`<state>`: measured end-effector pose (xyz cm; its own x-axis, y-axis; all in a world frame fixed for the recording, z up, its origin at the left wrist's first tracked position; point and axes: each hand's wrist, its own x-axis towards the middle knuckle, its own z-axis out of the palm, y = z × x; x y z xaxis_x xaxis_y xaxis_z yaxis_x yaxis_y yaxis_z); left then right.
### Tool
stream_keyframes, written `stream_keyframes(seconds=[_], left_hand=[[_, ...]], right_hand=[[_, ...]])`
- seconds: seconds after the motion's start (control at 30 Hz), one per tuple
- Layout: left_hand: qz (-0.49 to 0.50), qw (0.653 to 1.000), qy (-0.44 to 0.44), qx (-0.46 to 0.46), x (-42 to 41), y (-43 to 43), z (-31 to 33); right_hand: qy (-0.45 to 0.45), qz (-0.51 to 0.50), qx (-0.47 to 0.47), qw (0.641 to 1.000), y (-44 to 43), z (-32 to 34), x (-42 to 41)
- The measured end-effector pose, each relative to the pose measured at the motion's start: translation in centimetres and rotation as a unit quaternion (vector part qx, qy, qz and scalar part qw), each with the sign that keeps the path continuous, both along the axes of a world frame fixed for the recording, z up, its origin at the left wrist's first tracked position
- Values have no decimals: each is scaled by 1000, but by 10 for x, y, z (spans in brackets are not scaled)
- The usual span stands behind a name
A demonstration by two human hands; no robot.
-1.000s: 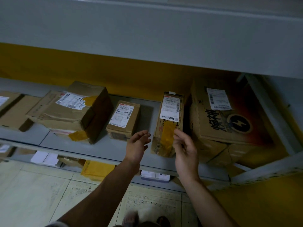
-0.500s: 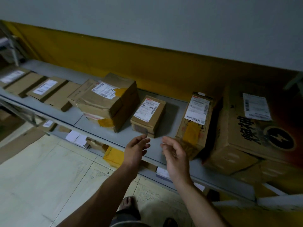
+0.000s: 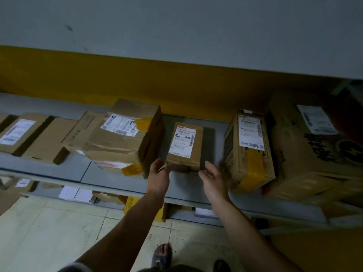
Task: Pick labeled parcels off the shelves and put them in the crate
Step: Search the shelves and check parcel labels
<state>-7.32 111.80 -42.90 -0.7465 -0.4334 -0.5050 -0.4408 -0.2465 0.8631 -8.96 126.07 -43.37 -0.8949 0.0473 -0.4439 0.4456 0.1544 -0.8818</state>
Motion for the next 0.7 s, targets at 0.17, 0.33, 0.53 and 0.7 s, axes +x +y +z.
stream_keyframes(seconds=[0.17, 0.33, 0.53, 0.7], left_hand=[[-92, 996, -17, 6, -18, -27, -3], [-135, 990, -29, 10, -31, -33, -4], [-145, 987, -66, 2, -36, -36, -10], [-131, 989, -60, 43, -21, -38, -17]], right_hand=[[-76, -53, 39, 995, -29, -5, -10], [-87, -39, 26, 995, -38, -9, -14], [-91, -70, 12, 993, -32, -17, -13], [-114, -81, -25, 990, -24, -19, 0]])
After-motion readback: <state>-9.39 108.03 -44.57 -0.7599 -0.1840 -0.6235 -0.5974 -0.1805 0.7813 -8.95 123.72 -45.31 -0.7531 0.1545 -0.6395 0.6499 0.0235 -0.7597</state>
